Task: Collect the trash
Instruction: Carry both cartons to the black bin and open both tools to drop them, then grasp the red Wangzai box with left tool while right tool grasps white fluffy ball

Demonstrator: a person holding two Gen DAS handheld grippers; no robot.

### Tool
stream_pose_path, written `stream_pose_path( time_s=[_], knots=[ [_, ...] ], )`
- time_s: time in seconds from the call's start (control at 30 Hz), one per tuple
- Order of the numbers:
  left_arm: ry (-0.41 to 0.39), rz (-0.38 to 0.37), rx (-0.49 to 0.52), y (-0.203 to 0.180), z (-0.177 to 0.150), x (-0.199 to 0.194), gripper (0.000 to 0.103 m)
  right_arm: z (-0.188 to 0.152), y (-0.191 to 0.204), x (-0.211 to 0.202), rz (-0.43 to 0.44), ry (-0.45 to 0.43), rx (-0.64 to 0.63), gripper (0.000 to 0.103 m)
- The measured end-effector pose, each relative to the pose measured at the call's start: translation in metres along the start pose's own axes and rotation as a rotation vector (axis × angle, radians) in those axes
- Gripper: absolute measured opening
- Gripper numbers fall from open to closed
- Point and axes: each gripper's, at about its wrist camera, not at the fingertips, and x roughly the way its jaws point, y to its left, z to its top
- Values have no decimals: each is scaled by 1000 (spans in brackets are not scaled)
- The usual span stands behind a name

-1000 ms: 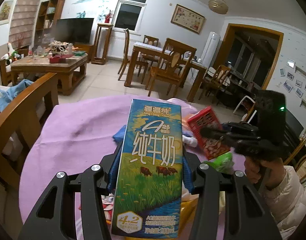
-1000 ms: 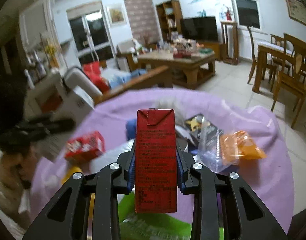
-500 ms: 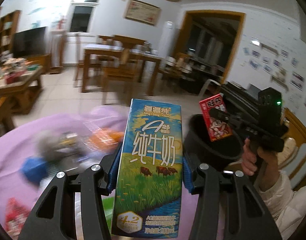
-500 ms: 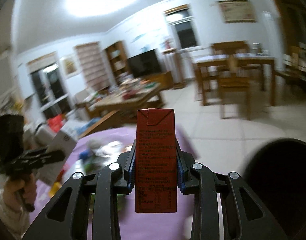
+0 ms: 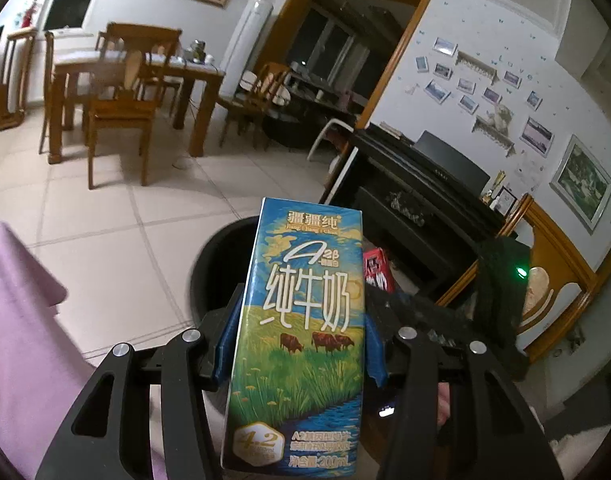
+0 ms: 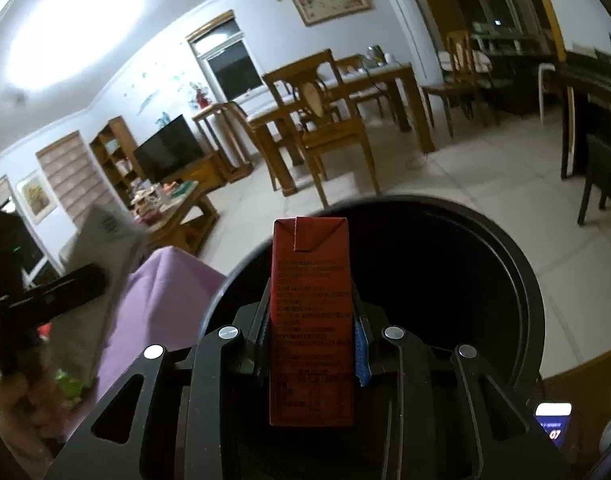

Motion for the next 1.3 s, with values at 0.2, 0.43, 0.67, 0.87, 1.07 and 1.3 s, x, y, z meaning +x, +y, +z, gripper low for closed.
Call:
stream_pose_path(
  time_s=[0.2,0.43,0.67,0.87,1.07,1.3],
  knots=[
    [53,19,-9,-3,1,26,52,-17,-13,12,50,44,40,33],
    [1,85,0,-2,-2,-8,93,-23,8,6,97,4,62,70],
    [-15,111,-38,9,-16,-53,96,-25,17,2,69,-77,149,78],
    [-52,145,-76,20,-38,-110,97,-42,58,23,136,-32,180,85],
    [-108,236,-63,34,-69,-185,97,-33,100,25,168,47,70,98],
    [-156,550,-82,83,-126,-294,97,-49,141,37,46,197,-23,98]
  ],
)
